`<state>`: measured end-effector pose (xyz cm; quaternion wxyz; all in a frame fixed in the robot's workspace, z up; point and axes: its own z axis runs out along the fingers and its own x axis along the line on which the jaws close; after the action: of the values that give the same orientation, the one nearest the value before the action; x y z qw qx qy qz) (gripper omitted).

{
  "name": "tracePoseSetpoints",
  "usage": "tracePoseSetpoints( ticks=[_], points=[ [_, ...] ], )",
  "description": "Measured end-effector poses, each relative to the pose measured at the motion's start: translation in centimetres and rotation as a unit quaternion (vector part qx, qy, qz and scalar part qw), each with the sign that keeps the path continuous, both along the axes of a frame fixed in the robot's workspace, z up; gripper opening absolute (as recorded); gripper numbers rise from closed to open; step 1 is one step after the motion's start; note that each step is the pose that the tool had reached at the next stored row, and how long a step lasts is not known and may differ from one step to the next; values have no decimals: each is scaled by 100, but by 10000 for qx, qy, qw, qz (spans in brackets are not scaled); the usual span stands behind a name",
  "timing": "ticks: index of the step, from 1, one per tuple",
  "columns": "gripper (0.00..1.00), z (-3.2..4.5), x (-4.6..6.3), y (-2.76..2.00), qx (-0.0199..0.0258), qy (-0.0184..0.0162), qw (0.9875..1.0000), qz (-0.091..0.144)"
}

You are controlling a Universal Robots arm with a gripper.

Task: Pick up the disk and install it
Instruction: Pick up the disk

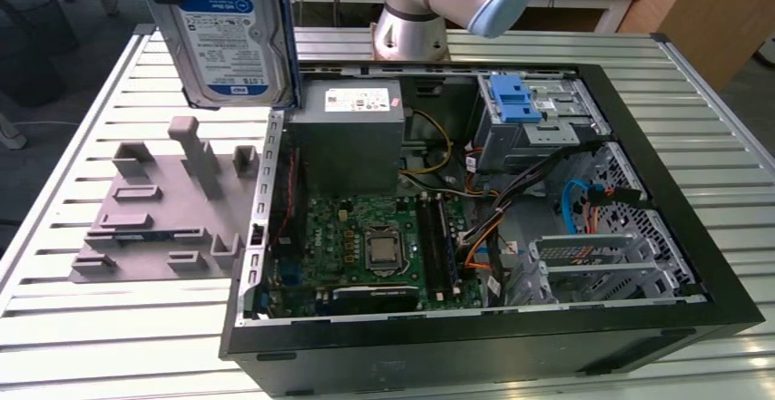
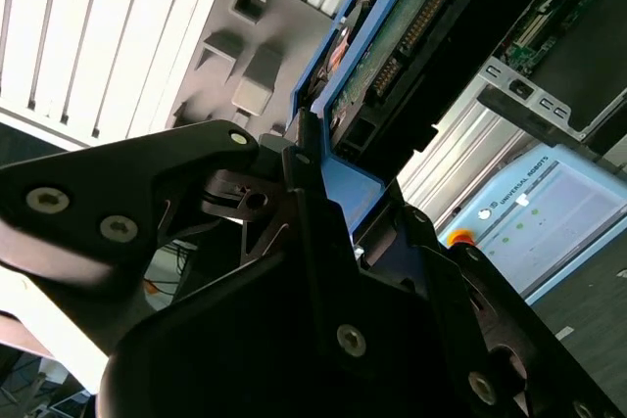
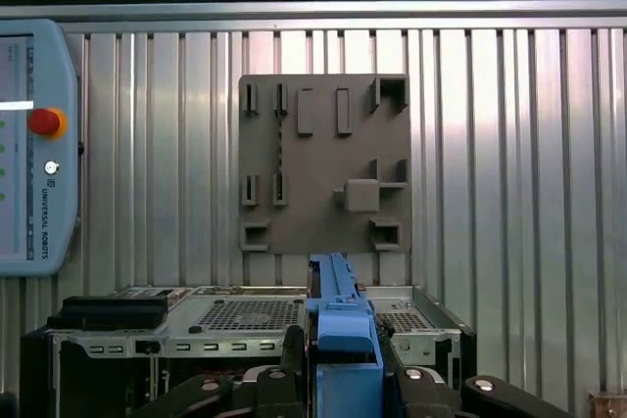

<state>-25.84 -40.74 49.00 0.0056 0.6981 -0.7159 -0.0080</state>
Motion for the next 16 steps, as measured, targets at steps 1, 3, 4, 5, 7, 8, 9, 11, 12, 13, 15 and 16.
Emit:
tracePoseSetpoints(
  ticks=[1,3,4,5,7,8,9,11,12,13,15,16],
  points=[
    [36,0,10,-1,0,0,10000,0],
    [36,0,29,-4,0,0,10000,-1],
    [36,0,40,-6,0,0,10000,-1],
    [36,0,49,-8,0,0,10000,0],
    [36,0,70,-13,0,0,10000,-1],
    [36,1,80,-16,0,0,10000,-1],
    [36,0,89,-19,0,0,10000,-1],
    [36,0,109,-24,0,0,10000,-1],
    [36,0,119,-27,0,0,10000,-1],
    [36,0,129,-30,0,0,10000,-1],
    [36,0,148,-35,0,0,10000,-1],
    [36,0,157,-38,0,0,10000,-1]
  ],
)
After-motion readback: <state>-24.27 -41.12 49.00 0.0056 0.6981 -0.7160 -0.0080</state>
